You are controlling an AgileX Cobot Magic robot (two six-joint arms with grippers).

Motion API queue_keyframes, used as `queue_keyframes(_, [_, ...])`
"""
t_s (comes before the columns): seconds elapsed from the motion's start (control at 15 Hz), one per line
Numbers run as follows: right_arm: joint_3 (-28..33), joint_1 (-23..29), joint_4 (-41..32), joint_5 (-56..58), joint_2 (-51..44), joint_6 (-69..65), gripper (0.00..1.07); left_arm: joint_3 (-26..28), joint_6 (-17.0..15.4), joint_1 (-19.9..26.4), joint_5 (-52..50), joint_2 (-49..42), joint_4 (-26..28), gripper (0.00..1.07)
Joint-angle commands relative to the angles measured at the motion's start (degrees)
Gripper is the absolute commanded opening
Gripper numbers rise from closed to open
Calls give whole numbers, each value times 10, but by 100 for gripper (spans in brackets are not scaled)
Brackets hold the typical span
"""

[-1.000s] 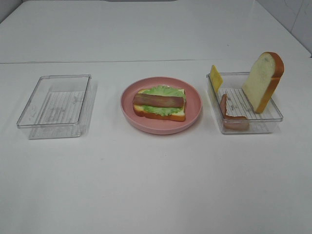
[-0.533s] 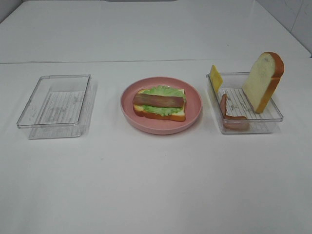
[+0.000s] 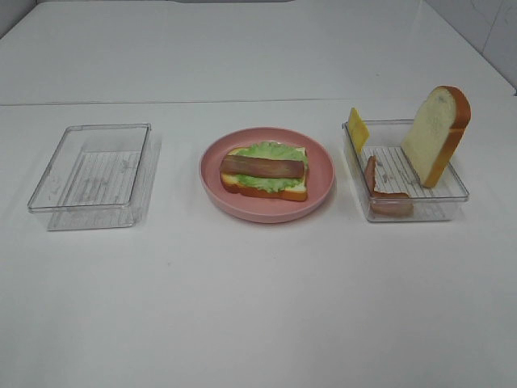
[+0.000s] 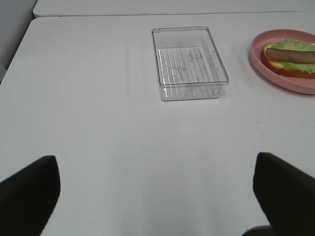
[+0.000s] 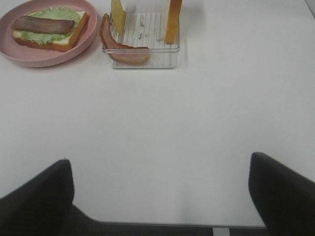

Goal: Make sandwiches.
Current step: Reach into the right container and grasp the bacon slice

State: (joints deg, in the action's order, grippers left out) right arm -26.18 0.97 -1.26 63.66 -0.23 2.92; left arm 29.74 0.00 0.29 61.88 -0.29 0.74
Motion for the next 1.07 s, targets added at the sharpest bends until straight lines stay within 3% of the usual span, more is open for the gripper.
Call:
queue_keyframes(0.07, [2,-3,-3,-5,-12,5,94,-1,0,1,-6,-13,6,100])
queue_keyframes(0.33, [2,-3,7,-5,-10,5,94,-1,0,1,-6,-13,6,100])
queue_keyframes(0.53, [-17,-3,-13,7,86,5,94,-1,0,1,-6,-13,6,100])
queue_keyframes(0.67, [-61,-3,-48,7,242,5,94,-1,0,1,-6,-13,6,100])
queue_keyframes(0.8, [-100,-3,-68,7,339,6,94,-1,0,1,-6,-13,6,100])
queue_keyframes(0.93, [-176,-3,-73,6,494,29,94,-1,0,1,-6,-13,6,100])
queue_keyframes(1.07, [-215,-3,-72,-15,576,48,94,-1,0,1,-6,-13,6,100])
